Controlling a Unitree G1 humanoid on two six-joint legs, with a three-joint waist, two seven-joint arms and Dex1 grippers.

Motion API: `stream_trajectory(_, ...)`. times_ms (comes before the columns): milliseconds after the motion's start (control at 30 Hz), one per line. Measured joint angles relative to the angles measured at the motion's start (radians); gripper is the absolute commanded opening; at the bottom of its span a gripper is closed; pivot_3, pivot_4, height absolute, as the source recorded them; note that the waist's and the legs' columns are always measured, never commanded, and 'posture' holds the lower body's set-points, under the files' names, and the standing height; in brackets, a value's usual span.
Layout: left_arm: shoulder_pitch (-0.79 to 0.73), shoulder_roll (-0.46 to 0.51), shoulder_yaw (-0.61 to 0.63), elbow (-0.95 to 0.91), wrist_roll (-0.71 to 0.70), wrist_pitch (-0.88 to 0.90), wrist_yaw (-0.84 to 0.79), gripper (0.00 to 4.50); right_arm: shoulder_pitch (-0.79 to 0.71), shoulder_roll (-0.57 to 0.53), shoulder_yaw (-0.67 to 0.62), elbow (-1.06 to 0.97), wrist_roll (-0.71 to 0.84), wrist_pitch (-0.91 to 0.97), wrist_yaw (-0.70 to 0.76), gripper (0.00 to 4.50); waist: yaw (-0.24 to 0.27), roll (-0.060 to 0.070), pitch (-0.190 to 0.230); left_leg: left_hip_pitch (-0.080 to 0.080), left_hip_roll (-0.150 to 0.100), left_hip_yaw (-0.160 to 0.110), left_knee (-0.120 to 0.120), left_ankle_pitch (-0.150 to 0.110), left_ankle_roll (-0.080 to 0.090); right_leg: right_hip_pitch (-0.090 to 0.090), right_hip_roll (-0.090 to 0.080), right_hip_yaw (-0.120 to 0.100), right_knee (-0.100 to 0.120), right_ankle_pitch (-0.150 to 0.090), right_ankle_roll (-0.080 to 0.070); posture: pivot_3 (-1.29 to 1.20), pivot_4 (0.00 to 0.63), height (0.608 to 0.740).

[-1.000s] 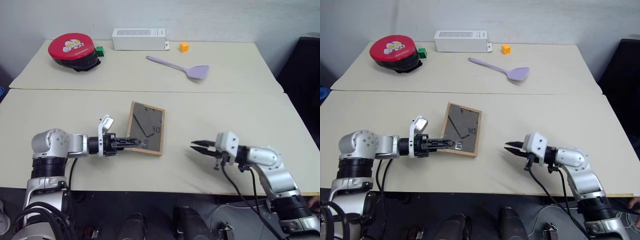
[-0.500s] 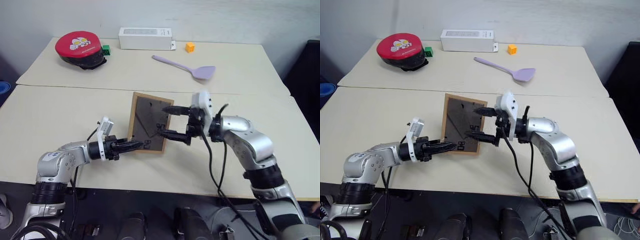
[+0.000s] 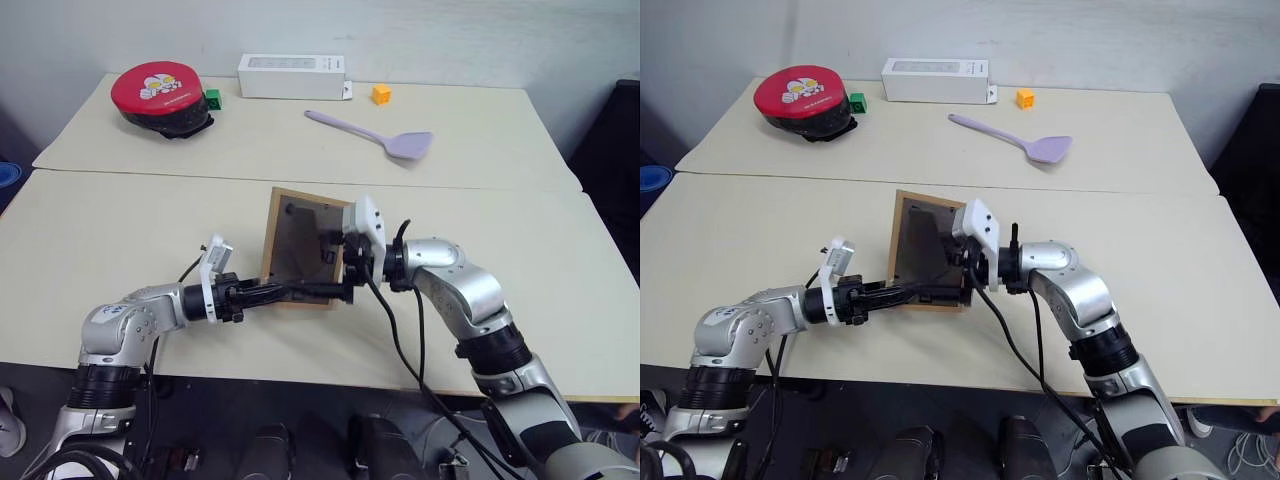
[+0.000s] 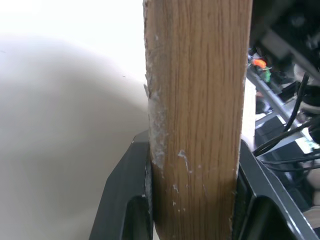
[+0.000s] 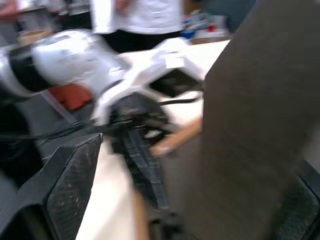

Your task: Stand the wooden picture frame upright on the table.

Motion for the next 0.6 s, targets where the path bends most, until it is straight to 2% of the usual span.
stream_trajectory(200,-0.053,-0.001,-0.004,0.011,-0.032,0.107,0.012,1.27,0.057,-0.072,-0.049,-0.057,0.006,-0.052,0.048,4.46,-0.005,0.000,0.000,0.000,0.000,0.000,0.000,0.000,0.000,0.000,0.001,0.000,0.000,0.000,0.000,0.00,0.150,0.740)
stream_trajectory(300,-0.081,0.003,0.030,0.029,-0.099,0.247,0.031,1.27,0.089,-0.106,-0.080,-0.053,-0.014,-0.147,0.073,4.46,-0.005,0.000,0.000,0.000,0.000,0.000,0.000,0.000,0.000,0.000,0.001,0.000,0.000,0.000,0.000,0.00,0.150,0.740)
stream_trajectory(400,-0.162,0.051,0.078,0.089,-0.173,0.462,0.057,1.27,0.112,-0.148,-0.154,0.024,-0.046,-0.325,0.105,4.46,-0.003,-0.001,0.001,0.000,0.000,0.000,0.000,0.000,0.000,0.000,0.001,0.000,0.000,0.000,0.000,0.00,0.150,0.740)
stream_trajectory(500,-0.202,0.126,0.071,0.134,-0.221,0.588,0.072,1.27,0.114,-0.178,-0.211,0.103,-0.085,-0.499,0.125,4.46,-0.004,-0.001,0.001,0.001,0.000,0.001,-0.001,0.000,0.000,0.000,0.001,0.001,0.000,0.000,0.000,0.00,0.150,0.740)
stream_trajectory(533,-0.219,0.161,0.047,0.190,-0.280,0.630,0.082,1.27,0.114,-0.204,-0.233,0.164,-0.131,-0.662,0.146,4.46,-0.005,-0.001,0.001,0.001,0.000,0.001,-0.001,0.000,0.000,0.000,0.001,0.001,0.000,0.000,0.000,0.00,0.150,0.740)
stream_trajectory(600,-0.226,0.183,0.022,0.252,-0.359,0.644,0.084,1.27,0.113,-0.223,-0.239,0.218,-0.171,-0.798,0.167,4.46,-0.007,-0.001,0.001,0.001,0.000,0.001,-0.001,0.000,0.000,0.000,0.001,0.001,0.000,0.000,0.000,0.00,0.150,0.740)
